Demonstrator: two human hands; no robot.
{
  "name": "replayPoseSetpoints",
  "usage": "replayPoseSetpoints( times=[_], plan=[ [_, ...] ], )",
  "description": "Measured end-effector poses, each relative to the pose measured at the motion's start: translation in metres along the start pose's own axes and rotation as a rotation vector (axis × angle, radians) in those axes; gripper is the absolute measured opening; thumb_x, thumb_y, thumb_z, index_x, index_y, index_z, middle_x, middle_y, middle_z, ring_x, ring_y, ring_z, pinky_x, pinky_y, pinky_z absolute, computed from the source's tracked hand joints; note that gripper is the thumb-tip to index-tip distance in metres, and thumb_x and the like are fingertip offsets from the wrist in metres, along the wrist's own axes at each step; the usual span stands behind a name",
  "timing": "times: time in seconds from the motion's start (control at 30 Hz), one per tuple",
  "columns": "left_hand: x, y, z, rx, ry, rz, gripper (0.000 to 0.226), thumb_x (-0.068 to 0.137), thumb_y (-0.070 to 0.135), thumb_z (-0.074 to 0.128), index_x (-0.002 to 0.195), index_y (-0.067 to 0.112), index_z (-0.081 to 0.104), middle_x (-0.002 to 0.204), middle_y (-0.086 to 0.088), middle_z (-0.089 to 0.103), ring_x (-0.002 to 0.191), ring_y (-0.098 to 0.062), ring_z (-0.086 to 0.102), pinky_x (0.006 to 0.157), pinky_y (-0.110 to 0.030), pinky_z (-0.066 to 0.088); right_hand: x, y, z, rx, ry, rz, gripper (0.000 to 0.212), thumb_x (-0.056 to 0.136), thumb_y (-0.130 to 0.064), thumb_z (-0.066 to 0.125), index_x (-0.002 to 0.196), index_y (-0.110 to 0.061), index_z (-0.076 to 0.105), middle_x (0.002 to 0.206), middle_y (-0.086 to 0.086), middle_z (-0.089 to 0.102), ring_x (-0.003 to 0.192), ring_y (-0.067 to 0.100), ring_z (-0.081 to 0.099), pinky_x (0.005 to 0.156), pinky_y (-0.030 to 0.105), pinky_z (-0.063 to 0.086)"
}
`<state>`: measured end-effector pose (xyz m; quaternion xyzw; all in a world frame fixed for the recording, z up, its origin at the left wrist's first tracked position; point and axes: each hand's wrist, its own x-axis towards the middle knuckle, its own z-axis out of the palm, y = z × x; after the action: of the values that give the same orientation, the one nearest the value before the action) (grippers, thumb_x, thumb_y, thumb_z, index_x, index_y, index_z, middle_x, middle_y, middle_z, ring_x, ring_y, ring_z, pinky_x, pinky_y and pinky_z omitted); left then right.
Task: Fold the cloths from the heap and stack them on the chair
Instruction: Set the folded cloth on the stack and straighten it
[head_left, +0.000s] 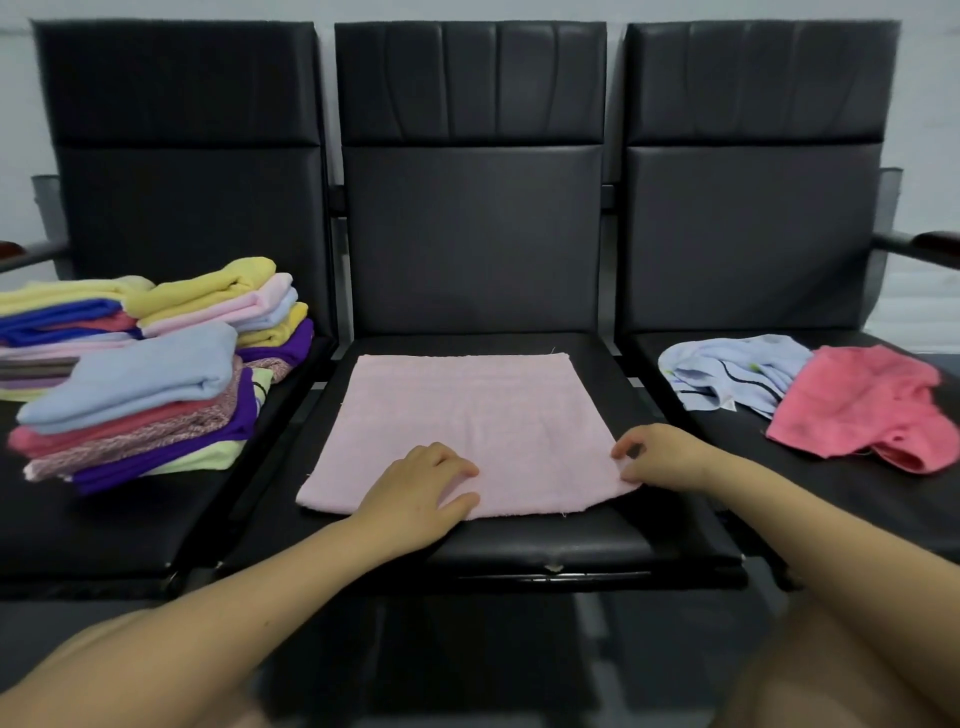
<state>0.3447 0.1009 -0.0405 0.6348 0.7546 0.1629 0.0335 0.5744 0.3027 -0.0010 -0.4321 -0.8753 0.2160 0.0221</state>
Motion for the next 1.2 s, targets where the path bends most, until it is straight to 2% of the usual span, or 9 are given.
replayPoseSetpoints(
  times=[0.13, 0.23, 0.37, 0.57, 0.67, 0.8, 0.93, 1.1, 1.2],
  plan=[
    [0.000, -0.002, -0.005, -0.048, 0.050, 0.001, 0.032, 0.088, 0.053, 0.055, 0.114, 0.033, 0.059, 0.115, 0.014, 0.049, 0.111, -0.005, 0.043, 0.097, -0.027, 0.040, -0.013, -0.006, 0.000, -0.165, 0.051, -0.202, 0.037, 0.081, -0.026, 0.065, 0.117, -0.027, 0.058, 0.091, -0.014, 0.042, 0.097, 0.012, 0.043, 0.083, 0.021, 0.037],
    [-0.003, -0.002, -0.010, -0.059, 0.024, 0.041, 0.034, 0.077, 0.064, 0.057, 0.096, 0.037, 0.056, 0.099, 0.018, 0.048, 0.098, 0.000, 0.045, 0.087, -0.022, 0.042, -0.025, -0.026, 0.005, -0.047, 0.044, -0.443, 0.031, 0.077, -0.036, 0.075, 0.104, -0.031, 0.060, 0.097, -0.014, 0.050, 0.102, 0.006, 0.043, 0.085, 0.018, 0.037],
    [-0.003, -0.004, -0.006, 0.002, -0.014, 0.144, 0.050, 0.078, 0.068, 0.034, 0.097, 0.030, 0.060, 0.096, 0.016, 0.050, 0.093, -0.004, 0.045, 0.082, -0.024, 0.041, -0.023, -0.049, 0.027, -0.159, -0.128, -0.567, 0.037, 0.079, -0.045, 0.073, 0.110, -0.033, 0.058, 0.105, -0.012, 0.049, 0.104, 0.004, 0.042, 0.092, 0.024, 0.041],
    [0.013, -0.003, -0.002, -0.049, 0.135, 0.061, 0.022, 0.103, 0.035, 0.030, 0.097, 0.018, 0.043, 0.083, 0.001, 0.054, 0.077, -0.025, 0.052, 0.069, -0.039, 0.041, 0.001, -0.070, 0.040, -0.201, -0.037, -0.587, 0.035, 0.086, -0.037, 0.065, 0.118, -0.025, 0.056, 0.106, -0.003, 0.052, 0.104, 0.013, 0.044, 0.089, 0.029, 0.040],
    [0.024, -0.011, -0.012, 0.046, 0.093, -0.007, 0.040, 0.094, 0.055, 0.020, 0.098, 0.020, 0.040, 0.075, 0.001, 0.055, 0.070, -0.027, 0.052, 0.064, -0.036, 0.038, 0.016, -0.069, 0.038, -0.257, 0.015, -0.533, 0.024, 0.091, -0.028, 0.057, 0.113, -0.019, 0.059, 0.108, 0.002, 0.054, 0.107, 0.020, 0.049, 0.087, 0.033, 0.042],
    [0.030, -0.023, -0.021, 0.145, -0.001, -0.055, 0.046, 0.088, 0.066, 0.046, 0.103, 0.023, 0.053, 0.084, 0.005, 0.058, 0.080, -0.021, 0.053, 0.071, -0.033, 0.041, 0.026, -0.057, 0.023, -0.258, 0.051, -0.407, 0.017, 0.091, -0.022, 0.051, 0.098, -0.012, 0.063, 0.105, 0.003, 0.061, 0.100, 0.023, 0.055, 0.083, 0.033, 0.045],
    [0.020, -0.033, -0.024, 0.151, -0.009, 0.030, 0.062, 0.072, 0.074, 0.023, 0.075, 0.019, 0.053, 0.072, 0.006, 0.055, 0.075, -0.016, 0.052, 0.066, -0.032, 0.040, 0.009, -0.046, 0.015, -0.060, 0.184, -0.416, 0.013, 0.095, -0.021, 0.050, 0.093, -0.018, 0.063, 0.087, -0.005, 0.064, 0.083, 0.019, 0.056, 0.076, 0.031, 0.045],
    [0.003, -0.047, -0.036, 0.120, 0.055, 0.022, 0.031, 0.090, 0.041, 0.048, 0.063, 0.029, 0.040, 0.078, 0.008, 0.046, 0.076, -0.014, 0.048, 0.065, -0.032, 0.039, -0.010, -0.047, 0.009, 0.116, 0.440, -0.467, 0.007, 0.096, -0.011, 0.043, 0.092, -0.014, 0.048, 0.078, 0.008, 0.061, 0.075, 0.031, 0.055, 0.069, 0.040, 0.045],
    [-0.008, -0.061, -0.044, 0.084, 0.111, 0.008, 0.018, 0.084, 0.036, 0.048, 0.074, 0.024, 0.056, 0.086, 0.007, 0.052, 0.083, -0.016, 0.054, 0.071, -0.036, 0.047, -0.013, -0.040, 0.006, 0.013, 0.370, -0.462, 0.018, 0.096, -0.031, 0.054, 0.090, -0.015, 0.052, 0.079, 0.006, 0.063, 0.075, 0.028, 0.056, 0.070, 0.039, 0.045]
  ],
)
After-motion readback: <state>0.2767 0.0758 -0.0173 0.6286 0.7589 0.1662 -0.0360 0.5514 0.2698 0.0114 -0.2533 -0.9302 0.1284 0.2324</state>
